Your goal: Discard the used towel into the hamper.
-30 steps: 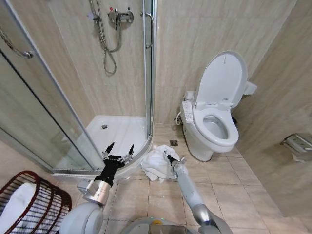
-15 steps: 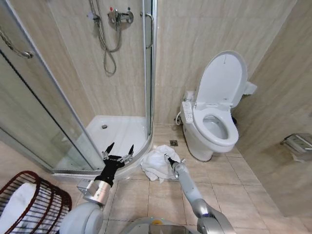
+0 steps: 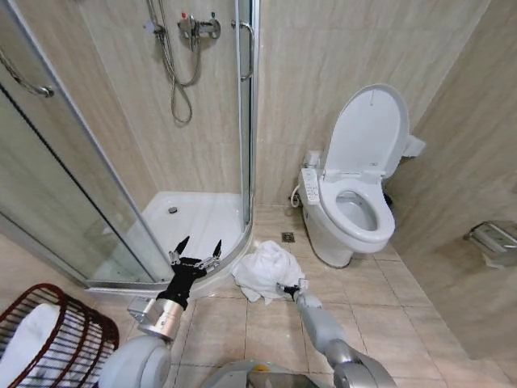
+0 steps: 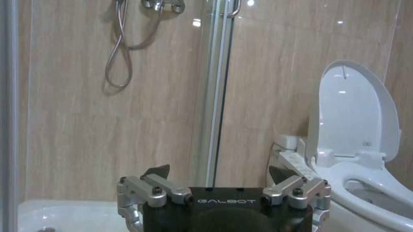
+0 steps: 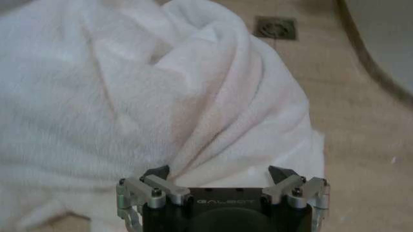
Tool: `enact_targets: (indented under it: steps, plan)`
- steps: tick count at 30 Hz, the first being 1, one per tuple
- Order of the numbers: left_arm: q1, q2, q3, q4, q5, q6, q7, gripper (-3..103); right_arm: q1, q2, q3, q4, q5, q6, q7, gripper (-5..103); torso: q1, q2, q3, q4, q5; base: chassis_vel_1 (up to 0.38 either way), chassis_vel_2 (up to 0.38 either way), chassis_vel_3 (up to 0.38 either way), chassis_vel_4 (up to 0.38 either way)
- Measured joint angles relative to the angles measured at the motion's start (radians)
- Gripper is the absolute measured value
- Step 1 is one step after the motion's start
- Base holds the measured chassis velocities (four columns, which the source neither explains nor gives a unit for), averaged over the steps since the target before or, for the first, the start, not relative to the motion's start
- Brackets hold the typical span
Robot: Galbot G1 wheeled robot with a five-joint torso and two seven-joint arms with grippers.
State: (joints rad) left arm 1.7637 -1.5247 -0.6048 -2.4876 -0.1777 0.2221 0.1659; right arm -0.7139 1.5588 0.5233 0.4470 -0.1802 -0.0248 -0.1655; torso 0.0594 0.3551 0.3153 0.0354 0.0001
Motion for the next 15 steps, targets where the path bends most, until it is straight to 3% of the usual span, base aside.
enact_targets:
  steps: [3,5,7,15]
  plan:
    - [0.000,0.000,0.000,0.000,0.000,0.000,0.000,100,-0.014,-0.005,-0.013,0.060,-0.115,0.035,0.006,100,0.000,0.000,0.000,0.0000,-0.0001,0.000,0.000,0.000,0.000]
    - [0.000,0.000,0.000,0.000,0.000,0.000,0.000,100,-0.022,-0.007,-0.022,0.089,-0.141,0.048,0.005,100,0.000,0.000,0.000,0.0000,-0.0001,0.000,0.000,0.000,0.000]
    - [0.000,0.000,0.000,0.000,0.000,0.000,0.000,100,-0.033,-0.009,-0.042,0.138,-0.176,0.112,-0.011,100,0.000,0.000,0.000,0.0000,-0.0001,0.000,0.000,0.000,0.000]
    - [0.000,0.000,0.000,0.000,0.000,0.000,0.000,100,-0.103,-0.010,-0.207,0.346,-0.052,0.115,-0.021,100,0.000,0.000,0.000,-0.0002,-0.0003,0.000,0.000,0.000,0.000]
